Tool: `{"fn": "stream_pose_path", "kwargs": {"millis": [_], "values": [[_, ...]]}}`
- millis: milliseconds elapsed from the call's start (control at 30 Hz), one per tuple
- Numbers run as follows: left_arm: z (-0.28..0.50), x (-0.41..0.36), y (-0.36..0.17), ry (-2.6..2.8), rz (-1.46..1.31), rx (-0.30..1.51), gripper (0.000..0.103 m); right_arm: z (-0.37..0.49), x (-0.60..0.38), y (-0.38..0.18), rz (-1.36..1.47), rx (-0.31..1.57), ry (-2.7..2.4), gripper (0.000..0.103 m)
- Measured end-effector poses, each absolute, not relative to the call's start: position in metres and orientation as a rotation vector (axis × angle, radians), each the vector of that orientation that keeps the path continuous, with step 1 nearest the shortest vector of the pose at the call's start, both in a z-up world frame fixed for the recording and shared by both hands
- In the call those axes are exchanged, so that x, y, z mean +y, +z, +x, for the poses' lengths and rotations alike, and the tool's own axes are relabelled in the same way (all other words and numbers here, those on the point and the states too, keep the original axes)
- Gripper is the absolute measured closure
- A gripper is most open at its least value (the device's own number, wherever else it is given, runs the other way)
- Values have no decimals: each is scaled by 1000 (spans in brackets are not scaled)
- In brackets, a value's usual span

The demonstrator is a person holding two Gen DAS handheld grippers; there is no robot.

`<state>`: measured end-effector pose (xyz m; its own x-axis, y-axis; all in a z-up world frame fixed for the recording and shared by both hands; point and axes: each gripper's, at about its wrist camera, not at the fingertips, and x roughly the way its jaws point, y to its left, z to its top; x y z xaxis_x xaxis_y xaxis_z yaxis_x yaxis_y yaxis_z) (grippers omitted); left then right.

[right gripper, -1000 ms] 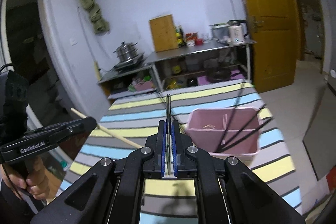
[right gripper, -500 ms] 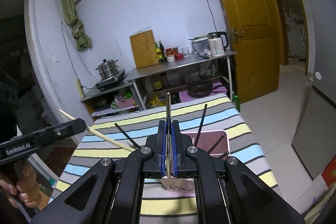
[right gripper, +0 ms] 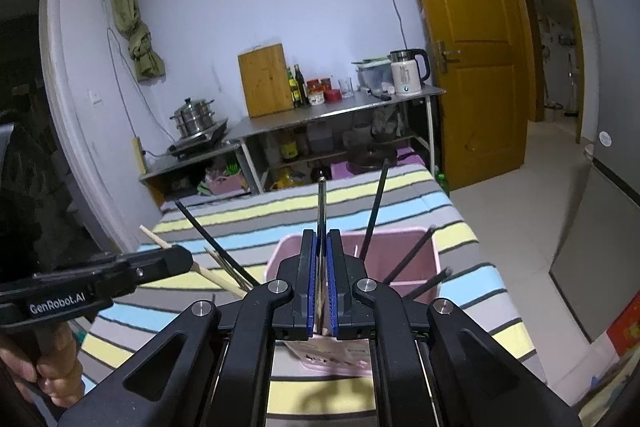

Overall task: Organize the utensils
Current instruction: 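Lower both chopsticks into the pink holder and open both tools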

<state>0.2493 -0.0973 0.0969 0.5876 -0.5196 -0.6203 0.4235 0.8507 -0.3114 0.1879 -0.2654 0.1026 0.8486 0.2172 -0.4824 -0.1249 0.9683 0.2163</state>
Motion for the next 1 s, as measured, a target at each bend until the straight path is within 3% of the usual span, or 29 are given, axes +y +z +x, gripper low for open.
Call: {"fn": "stream_pose_path", "kwargs": {"millis": [400,667,733,1000], "values": [[259,-103,71,-551,-113,823,98,198,-265,65,172,653,184,98],[242,-93,88,-560,-124,756,84,187,-265,81,160,617,161,85],[235,-87,96,-555,-126,724,83,181,-267,87,160,597,159,81],[208,-56,116,-488,-141,642,83,158,-260,110,167,534,191,81]]}}
